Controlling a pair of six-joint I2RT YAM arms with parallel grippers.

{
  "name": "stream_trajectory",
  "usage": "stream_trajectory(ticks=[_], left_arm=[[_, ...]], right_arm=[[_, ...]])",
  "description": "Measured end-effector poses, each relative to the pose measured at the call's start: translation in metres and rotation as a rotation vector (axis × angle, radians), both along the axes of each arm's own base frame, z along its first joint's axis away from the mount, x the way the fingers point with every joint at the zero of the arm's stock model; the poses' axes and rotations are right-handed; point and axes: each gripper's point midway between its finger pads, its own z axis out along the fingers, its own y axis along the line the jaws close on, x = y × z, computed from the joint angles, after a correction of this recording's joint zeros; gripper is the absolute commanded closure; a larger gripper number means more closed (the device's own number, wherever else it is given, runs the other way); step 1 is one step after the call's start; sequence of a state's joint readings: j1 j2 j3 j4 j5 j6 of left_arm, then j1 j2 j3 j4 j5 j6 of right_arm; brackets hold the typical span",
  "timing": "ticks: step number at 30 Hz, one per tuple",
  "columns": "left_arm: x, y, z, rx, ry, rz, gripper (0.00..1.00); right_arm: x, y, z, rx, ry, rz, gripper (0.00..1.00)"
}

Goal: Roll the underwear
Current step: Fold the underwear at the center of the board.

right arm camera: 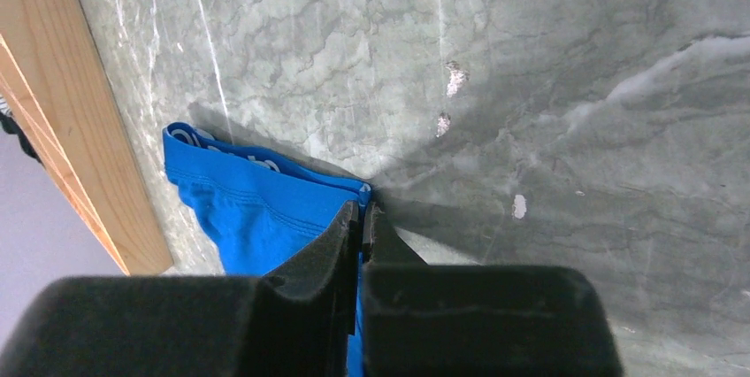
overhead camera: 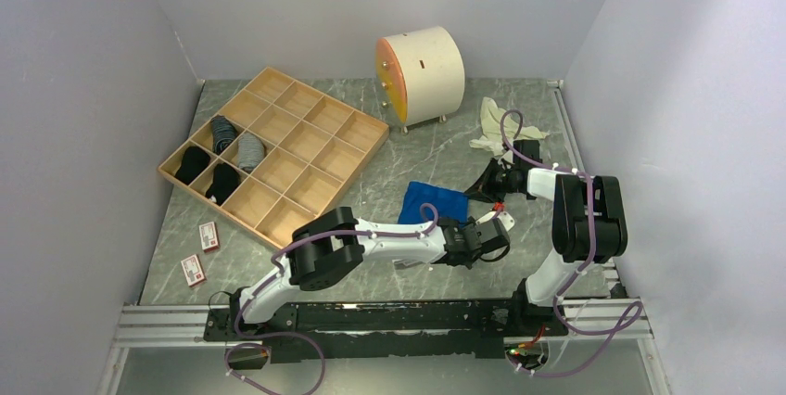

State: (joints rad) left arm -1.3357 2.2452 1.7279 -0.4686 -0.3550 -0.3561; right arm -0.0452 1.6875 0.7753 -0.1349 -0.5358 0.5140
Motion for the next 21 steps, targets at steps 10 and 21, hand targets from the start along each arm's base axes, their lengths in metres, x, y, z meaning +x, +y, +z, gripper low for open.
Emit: stream_trajectory(ticks=[10, 21], left_arm=[[-0.005, 0.001, 0.001, -0.030, 0.022, -0.064, 0.95], [-0.020, 0.014, 0.014, -0.160, 0.156, -0.145, 0.95]], right_arm=[[-0.002, 0.007, 0.004, 0.042, 0.002, 0.018, 1.00], [-0.011, 0.007, 0.030, 0.040, -0.038, 0.010, 1.00]])
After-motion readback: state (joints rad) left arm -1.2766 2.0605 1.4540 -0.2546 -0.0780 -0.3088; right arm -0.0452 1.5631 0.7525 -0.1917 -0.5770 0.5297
